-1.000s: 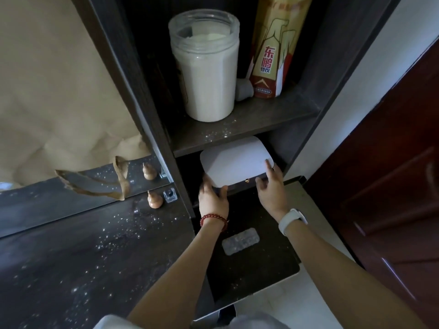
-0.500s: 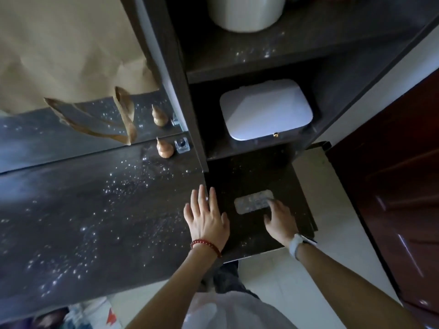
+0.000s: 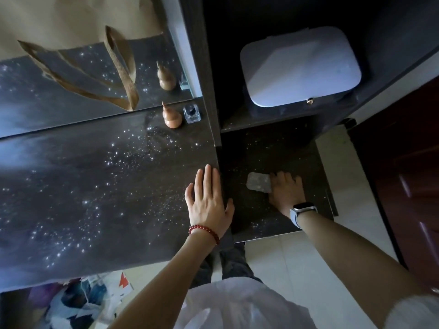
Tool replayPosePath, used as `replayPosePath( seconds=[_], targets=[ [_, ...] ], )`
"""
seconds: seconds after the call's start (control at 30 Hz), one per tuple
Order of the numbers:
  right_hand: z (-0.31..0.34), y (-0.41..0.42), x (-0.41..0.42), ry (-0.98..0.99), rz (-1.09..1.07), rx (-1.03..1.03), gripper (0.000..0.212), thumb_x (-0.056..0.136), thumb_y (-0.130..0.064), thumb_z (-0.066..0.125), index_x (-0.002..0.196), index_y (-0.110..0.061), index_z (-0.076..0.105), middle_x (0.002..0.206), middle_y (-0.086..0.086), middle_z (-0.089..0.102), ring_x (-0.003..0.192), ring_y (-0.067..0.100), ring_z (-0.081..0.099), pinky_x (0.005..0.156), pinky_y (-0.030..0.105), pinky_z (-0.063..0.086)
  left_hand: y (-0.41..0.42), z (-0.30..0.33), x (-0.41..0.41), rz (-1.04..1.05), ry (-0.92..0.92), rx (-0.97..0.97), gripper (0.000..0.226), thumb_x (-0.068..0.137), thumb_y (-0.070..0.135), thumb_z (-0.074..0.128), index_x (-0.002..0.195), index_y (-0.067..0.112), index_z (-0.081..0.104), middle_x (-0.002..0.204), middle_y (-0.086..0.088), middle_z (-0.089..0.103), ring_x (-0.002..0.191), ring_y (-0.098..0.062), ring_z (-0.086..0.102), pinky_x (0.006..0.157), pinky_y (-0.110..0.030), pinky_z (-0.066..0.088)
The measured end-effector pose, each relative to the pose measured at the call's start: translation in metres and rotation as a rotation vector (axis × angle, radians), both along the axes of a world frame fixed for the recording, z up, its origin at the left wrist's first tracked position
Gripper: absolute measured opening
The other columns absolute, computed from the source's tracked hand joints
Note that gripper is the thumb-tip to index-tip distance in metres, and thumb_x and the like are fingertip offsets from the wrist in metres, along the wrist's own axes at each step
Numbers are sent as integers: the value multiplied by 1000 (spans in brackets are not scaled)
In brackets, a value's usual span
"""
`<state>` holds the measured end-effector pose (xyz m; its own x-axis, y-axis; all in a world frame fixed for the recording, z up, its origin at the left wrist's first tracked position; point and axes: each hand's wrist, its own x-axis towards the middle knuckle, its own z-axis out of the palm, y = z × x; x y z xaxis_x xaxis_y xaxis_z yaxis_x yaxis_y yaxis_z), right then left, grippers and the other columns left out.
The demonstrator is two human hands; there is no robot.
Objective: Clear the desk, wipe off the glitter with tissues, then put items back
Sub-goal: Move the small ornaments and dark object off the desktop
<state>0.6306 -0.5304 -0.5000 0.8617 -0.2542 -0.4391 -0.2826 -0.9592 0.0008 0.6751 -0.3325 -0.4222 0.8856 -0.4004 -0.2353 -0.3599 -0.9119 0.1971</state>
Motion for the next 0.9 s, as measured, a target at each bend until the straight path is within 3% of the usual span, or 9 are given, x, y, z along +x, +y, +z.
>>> replayPosePath(
  seconds=[0.1,0.2,0.3,0.4,0.5,0.6,0.7,0.8,0.9],
  targets=[
    [22,6,-12,-124,-174,177,57,79,-27,60,128,-8,39,121,17,45,108,35,48,86,45,43,-1,5,1,2,51,-19,75,83,42,51,144,11,17,154,-9,19,142,-27,15,112,-47,18],
    [59,18,-25,-439,-300,369,58,77,-31,65,126,-9,44,116,14,50,94,28,58,68,40,55,1,11,3,5,76,-42,71,87,43,44,144,14,15,155,-4,14,143,-23,10,113,-44,14],
    [99,30,-25,-750,-290,442,50,79,-40,55,120,-14,45,111,11,55,89,20,60,65,32,57,3,18,10,3,113,-55,66,88,45,37,144,18,15,156,1,11,143,-19,7,113,-41,12],
    [133,40,-3,-892,-248,431,39,80,-43,53,109,-16,48,107,13,57,84,21,63,58,23,53,7,25,15,-27,145,-54,66,88,43,41,144,21,15,156,3,10,142,-18,6,113,-40,12],
    [151,50,30,-929,-232,344,35,80,-42,57,101,-14,53,106,13,58,83,24,64,52,24,51,12,28,17,-44,157,-53,65,88,41,42,144,23,14,156,4,9,142,-18,5,113,-39,11],
    [158,63,58,-863,-280,303,35,81,-37,63,101,-9,56,118,16,53,92,28,62,55,29,54,13,29,17,-55,177,-39,65,89,42,40,145,23,11,156,4,5,143,-18,4,114,-40,10],
    [157,72,73,-782,-284,315,46,80,-31,66,115,-5,50,126,22,44,106,34,55,69,33,56,12,30,17,-53,185,-36,65,90,41,39,145,22,11,157,3,4,143,-18,3,114,-41,10],
    [150,76,71,-693,-144,297,65,78,-29,68,129,-3,38,130,24,39,113,35,46,88,38,52,13,30,16,-58,184,-38,64,90,41,39,145,22,11,157,3,3,143,-18,2,114,-40,9],
    [145,70,63,-725,-41,264,58,79,-23,67,126,-3,41,132,23,40,117,35,43,96,37,44,14,31,17,-64,192,-38,65,91,41,38,145,22,9,157,3,2,143,-18,1,115,-40,9]
  ],
)
